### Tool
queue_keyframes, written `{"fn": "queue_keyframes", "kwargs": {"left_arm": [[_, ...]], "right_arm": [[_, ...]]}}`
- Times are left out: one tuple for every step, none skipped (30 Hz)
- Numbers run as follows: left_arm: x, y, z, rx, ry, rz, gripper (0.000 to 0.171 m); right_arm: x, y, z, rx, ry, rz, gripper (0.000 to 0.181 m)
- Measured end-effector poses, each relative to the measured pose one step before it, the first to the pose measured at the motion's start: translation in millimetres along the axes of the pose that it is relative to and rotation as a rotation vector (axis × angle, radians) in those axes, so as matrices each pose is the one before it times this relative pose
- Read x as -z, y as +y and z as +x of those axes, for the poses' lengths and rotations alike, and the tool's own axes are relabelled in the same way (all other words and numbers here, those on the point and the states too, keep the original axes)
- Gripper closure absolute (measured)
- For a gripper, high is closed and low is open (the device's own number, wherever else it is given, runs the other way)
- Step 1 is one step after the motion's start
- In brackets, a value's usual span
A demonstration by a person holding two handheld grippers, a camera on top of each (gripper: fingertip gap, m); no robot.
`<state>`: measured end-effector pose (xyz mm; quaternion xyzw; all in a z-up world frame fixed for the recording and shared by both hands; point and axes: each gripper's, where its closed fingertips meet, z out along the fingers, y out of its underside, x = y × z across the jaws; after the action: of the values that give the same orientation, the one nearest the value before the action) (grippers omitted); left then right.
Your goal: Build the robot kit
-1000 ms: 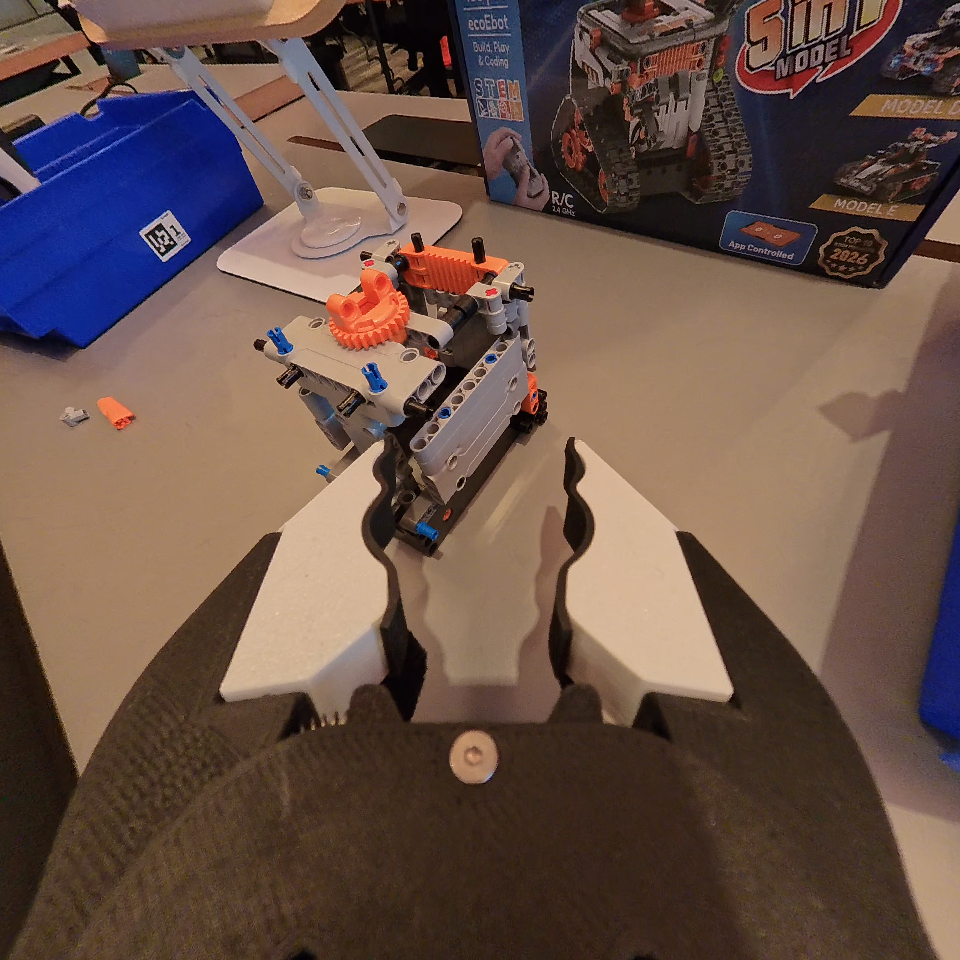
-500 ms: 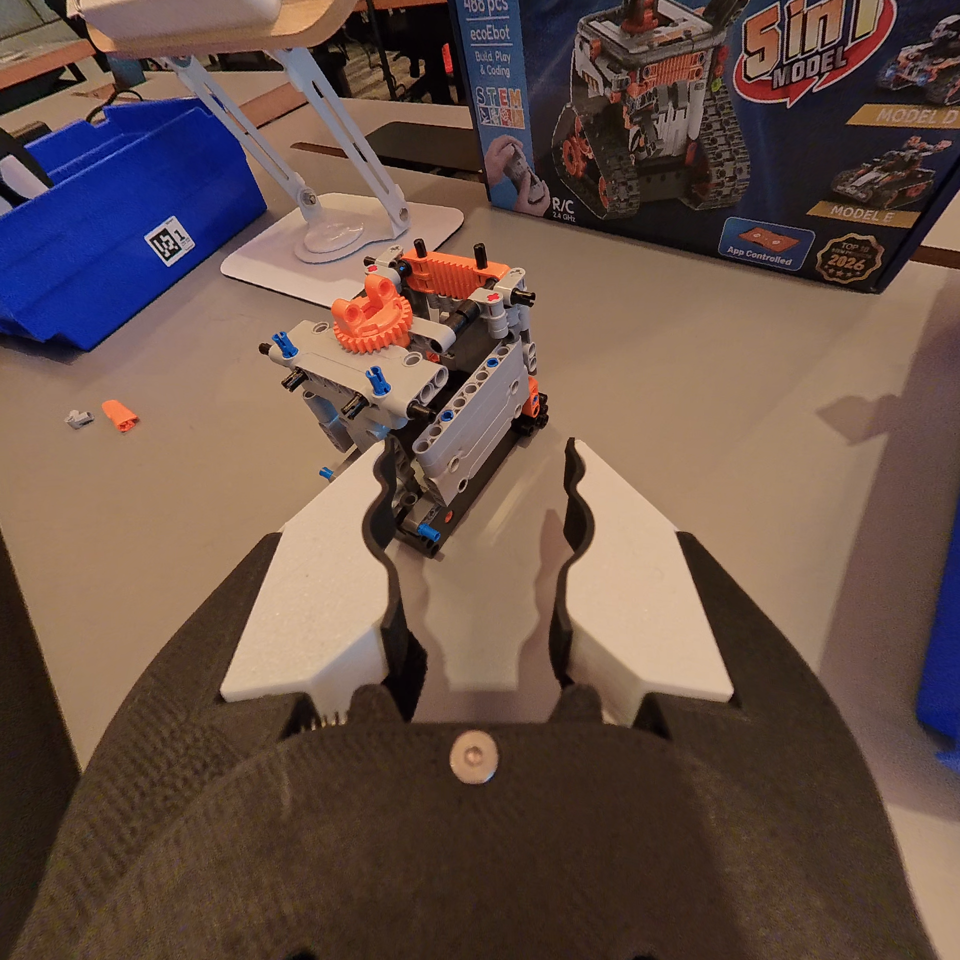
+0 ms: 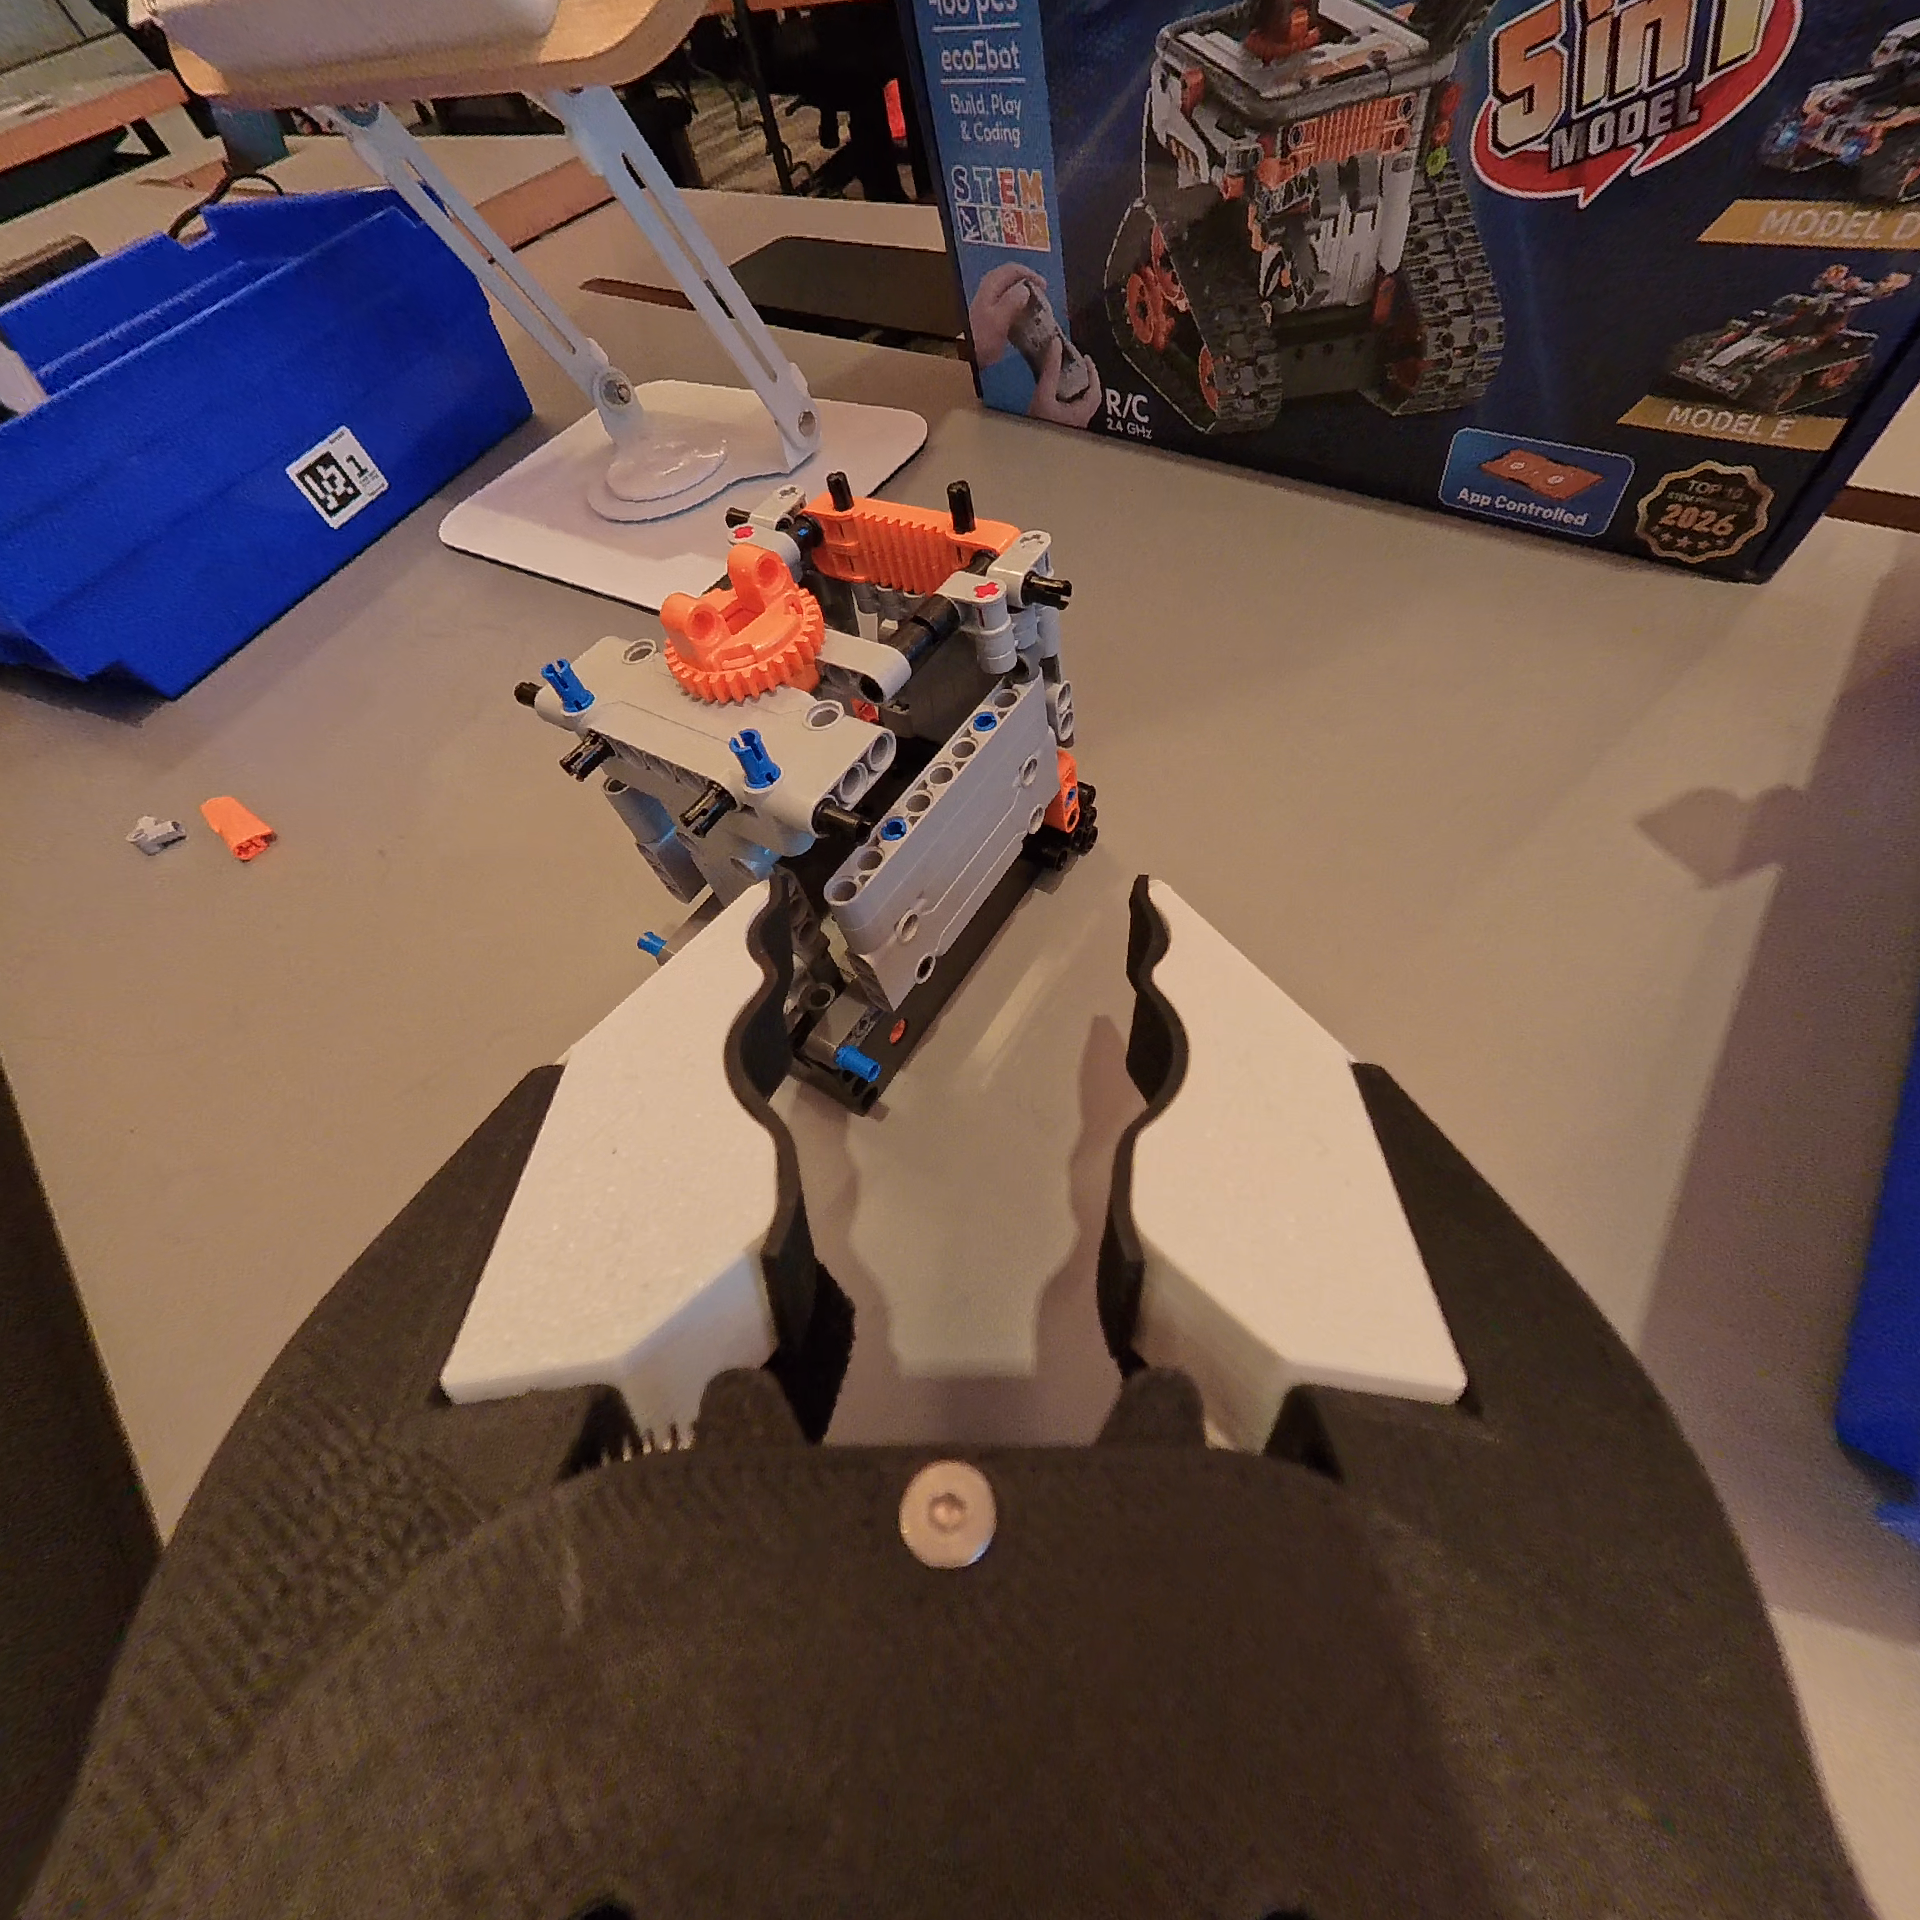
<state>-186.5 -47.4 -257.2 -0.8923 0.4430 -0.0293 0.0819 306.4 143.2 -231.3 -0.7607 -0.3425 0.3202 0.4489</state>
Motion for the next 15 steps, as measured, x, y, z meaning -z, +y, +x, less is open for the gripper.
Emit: {"fn": "queue_keyframes", "kwargs": {"left_arm": [[3.29, -1.09, -4.83, 0.0097, -0.0173, 0.01420, 0.155], [2.37, -0.28, -6.41, 0.0101, -0.0247, 0.00756, 0.153], [1.05, 1.35, -6.32, 0.0127, -0.0225, -0.00429, 0.151], [0.47, 0.37, -5.54, 0.0057, -0.0217, 0.00020, 0.150], [0.04, -2.23, -3.36, 0.0017, -0.0129, 0.01436, 0.149], [-0.60, -3.42, -1.94, 0.0024, -0.0078, 0.01772, 0.148], [-1.37, -2.52, -3.12, -0.0023, -0.0177, 0.00908, 0.148], [-2.40, -1.32, -2.44, -0.0087, -0.0151, -0.00098, 0.148], [-3.05, -0.83, -0.46, -0.0076, -0.0005, -0.00387, 0.148], [-3.26, -0.40, -0.32, -0.0019, 0.0040, -0.00726, 0.149], [-3.17, -0.57, -0.81, -0.0030, 0.0017, -0.00501, 0.150], [-2.96, -0.43, 0.48, -0.0013, 0.0113, -0.00438, 0.151], [-2.51, 0.03, 1.44, -0.0010, 0.0163, -0.00634, 0.151], [-1.70, 0.47, 0.66, -0.0043, 0.0068, -0.00625, 0.153], [-0.89, 0.49, 1.23, -0.0029, 0.0086, -0.00489, 0.155]], "right_arm": [[-0.05, -0.04, 0.09, -0.0004, 0.0003, 0.0000, 0.118], [0.06, -0.01, 0.02, -0.0002, -0.0001, 0.0003, 0.118], [0.06, -0.11, -0.08, 0.0002, 0.0000, 0.0004, 0.118], [-0.01, -0.02, 0.02, 0.0003, 0.0001, 0.0002, 0.118], [0.07, 0.00, 0.03, -0.0002, -0.0001, 0.0001, 0.118], [0.08, -0.15, -0.02, -0.0004, -0.0002, 0.0006, 0.118], [0.14, -0.16, 0.09, -0.0002, 0.0001, 0.0008, 0.118], [-0.01, -0.03, -0.04, 0.0000, -0.0003, 0.0002, 0.118], [-0.07, -0.01, -0.14, 0.0003, -0.0007, -0.0001, 0.118], [-0.09, 0.04, -0.24, 0.0006, -0.0006, -0.0004, 0.118], [0.03, -0.04, -0.16, 0.0008, -0.0004, -0.0003, 0.118], [0.04, 0.02, -0.16, 0.0000, -0.0006, 0.0001, 0.118], [0.19, -0.12, -0.04, -0.0003, -0.0002, 0.0008, 0.118], [0.18, -0.22, 0.11, -0.0005, 0.0000, 0.0014, 0.118], [0.32, -0.13, 0.04, -0.0009, -0.0001, 0.0012, 0.118]]}}
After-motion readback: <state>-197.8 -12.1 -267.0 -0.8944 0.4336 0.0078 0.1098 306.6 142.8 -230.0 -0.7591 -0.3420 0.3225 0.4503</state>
